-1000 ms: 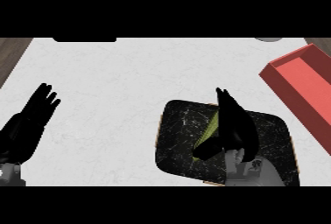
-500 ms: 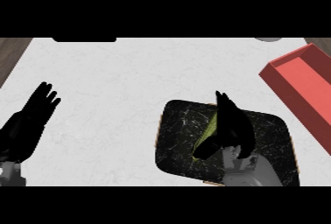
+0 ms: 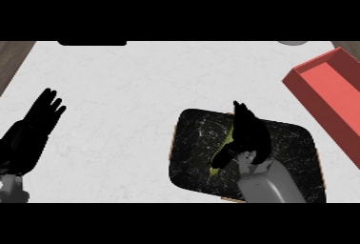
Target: Pick the squash from the tray and place it in the cardboard box
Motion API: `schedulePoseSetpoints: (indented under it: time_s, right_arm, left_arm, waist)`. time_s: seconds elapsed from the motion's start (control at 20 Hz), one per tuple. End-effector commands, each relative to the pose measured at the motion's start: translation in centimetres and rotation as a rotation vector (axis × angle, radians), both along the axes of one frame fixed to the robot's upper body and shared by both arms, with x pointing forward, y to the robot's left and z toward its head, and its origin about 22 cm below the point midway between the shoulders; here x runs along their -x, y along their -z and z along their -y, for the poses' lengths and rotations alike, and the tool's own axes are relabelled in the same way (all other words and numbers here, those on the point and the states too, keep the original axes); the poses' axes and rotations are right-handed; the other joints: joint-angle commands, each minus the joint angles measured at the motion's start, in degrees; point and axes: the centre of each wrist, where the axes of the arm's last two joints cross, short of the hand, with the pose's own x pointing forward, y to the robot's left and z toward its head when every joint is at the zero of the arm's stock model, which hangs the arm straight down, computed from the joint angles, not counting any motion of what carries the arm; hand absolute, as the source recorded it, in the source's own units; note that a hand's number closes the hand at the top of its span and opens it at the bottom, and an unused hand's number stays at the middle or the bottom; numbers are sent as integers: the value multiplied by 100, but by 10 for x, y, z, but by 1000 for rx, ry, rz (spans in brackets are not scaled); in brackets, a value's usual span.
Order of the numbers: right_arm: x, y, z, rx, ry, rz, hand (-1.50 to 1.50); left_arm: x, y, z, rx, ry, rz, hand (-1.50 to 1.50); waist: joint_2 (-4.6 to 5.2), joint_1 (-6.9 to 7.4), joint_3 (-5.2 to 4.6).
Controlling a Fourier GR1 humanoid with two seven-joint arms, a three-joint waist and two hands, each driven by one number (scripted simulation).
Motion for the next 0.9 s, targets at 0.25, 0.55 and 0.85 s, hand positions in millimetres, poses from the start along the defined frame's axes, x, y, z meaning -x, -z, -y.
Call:
schedulePoseSetpoints:
  time_s: [0.25,0.55,0.85]
  right_arm:
    - [2,26,-12,66,87,-143,-150]
    - [1,25,-4,44,95,-158,-150]
    - [-4,34,0,56,93,-150,-150]
  left_arm:
    - [-4,-5,3,-14,3,-4,0]
    - [7,-12,-4,-1,-17,10,0]
    - [2,-3,3,-8,-7,-11,0]
  waist:
    - [2,-4,2]
    - [-6,-3,2]
    - [-4,-21,2]
